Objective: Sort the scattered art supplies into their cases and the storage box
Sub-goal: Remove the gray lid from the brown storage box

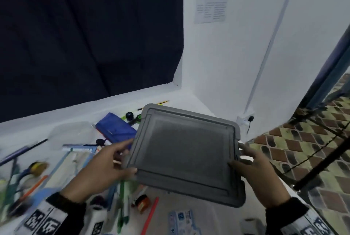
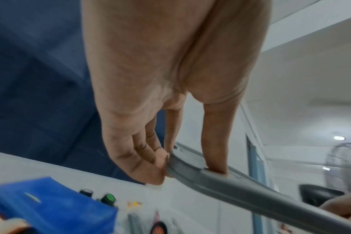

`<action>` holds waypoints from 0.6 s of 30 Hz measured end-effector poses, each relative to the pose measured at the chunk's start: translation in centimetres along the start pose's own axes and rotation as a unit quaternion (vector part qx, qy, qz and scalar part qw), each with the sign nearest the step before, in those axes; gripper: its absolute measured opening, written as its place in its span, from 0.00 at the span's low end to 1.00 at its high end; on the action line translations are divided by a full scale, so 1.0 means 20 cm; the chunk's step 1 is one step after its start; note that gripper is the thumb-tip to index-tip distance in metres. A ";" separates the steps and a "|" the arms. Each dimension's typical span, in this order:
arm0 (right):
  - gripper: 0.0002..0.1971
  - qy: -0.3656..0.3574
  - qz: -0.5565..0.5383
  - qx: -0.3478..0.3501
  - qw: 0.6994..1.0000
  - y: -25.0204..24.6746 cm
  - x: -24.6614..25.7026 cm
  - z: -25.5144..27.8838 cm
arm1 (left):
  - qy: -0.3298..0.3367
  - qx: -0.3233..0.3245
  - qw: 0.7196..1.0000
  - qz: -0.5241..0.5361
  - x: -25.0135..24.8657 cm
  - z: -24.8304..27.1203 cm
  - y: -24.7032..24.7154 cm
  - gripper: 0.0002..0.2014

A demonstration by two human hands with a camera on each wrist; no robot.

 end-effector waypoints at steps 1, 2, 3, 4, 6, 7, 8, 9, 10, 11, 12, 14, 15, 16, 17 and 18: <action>0.24 -0.012 -0.017 0.023 1.000 0.05 0.04 -0.02 | -0.017 -0.025 0.999 0.021 0.02 0.08 -0.05 0.38; 0.24 -0.020 -0.033 0.045 0.998 0.10 0.06 -0.05 | -0.032 -0.055 0.997 0.039 0.03 0.16 -0.09 0.37; 0.24 -0.028 -0.051 0.070 0.996 0.17 0.09 -0.07 | -0.049 -0.085 0.994 0.051 0.05 0.24 -0.14 0.36; 0.25 -0.034 -0.067 0.098 0.992 0.24 0.12 -0.08 | -0.060 -0.120 0.989 0.063 0.08 0.32 -0.18 0.35; 0.26 -0.049 -0.074 0.151 0.985 0.39 0.16 -0.10 | -0.072 -0.194 0.975 0.082 0.14 0.49 -0.25 0.31; 0.26 -0.059 -0.071 0.171 0.981 0.47 0.18 -0.11 | -0.071 -0.237 0.965 0.091 0.17 0.56 -0.29 0.28; 0.26 -0.071 -0.063 0.188 0.978 0.54 0.21 -0.10 | -0.065 -0.284 0.952 0.093 0.20 0.65 -0.32 0.25; 0.26 -0.084 -0.055 0.203 0.974 0.61 0.24 -0.10 | -0.068 -0.325 0.939 0.088 0.21 0.73 -0.35 0.21; 0.25 -0.097 -0.048 0.219 0.970 0.68 0.27 -0.09 | -0.070 -0.368 0.923 0.085 0.23 0.81 -0.39 0.17; 0.25 -0.110 -0.044 0.237 0.964 0.75 0.30 -0.08 | -0.073 -0.404 0.908 0.086 0.24 0.89 -0.42 0.13; 0.25 -0.123 -0.040 0.253 0.959 0.82 0.33 -0.06 | -0.074 -0.427 0.896 0.096 0.25 0.96 -0.45 0.11; 0.25 -0.139 -0.034 0.268 0.953 0.93 0.38 -0.04 | -0.064 -0.455 0.879 0.125 0.25 1.09 -0.49 0.14; 0.24 -0.144 -0.038 0.272 0.951 0.98 0.41 -0.03 | -0.058 -0.467 0.871 0.138 0.25 1.15 -0.52 0.15; 0.23 -0.152 -0.043 0.275 0.948 1.04 0.43 -0.01 | -0.052 -0.482 0.863 0.143 0.24 1.21 -0.55 0.14; 0.21 -0.157 -0.050 0.280 0.946 1.09 0.47 0.02 | -0.052 -0.497 0.853 0.150 0.25 1.28 -0.59 0.15; 0.19 -0.154 -0.057 0.282 0.945 1.14 0.50 0.04 | -0.058 -0.510 0.843 0.162 0.27 1.34 -0.62 0.16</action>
Point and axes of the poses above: each hand's wrist, its own z-axis away from the middle knuckle, its own y-axis out of the palm, x = y × z, the point moved 9 cm from there along -z, towards the middle knuckle
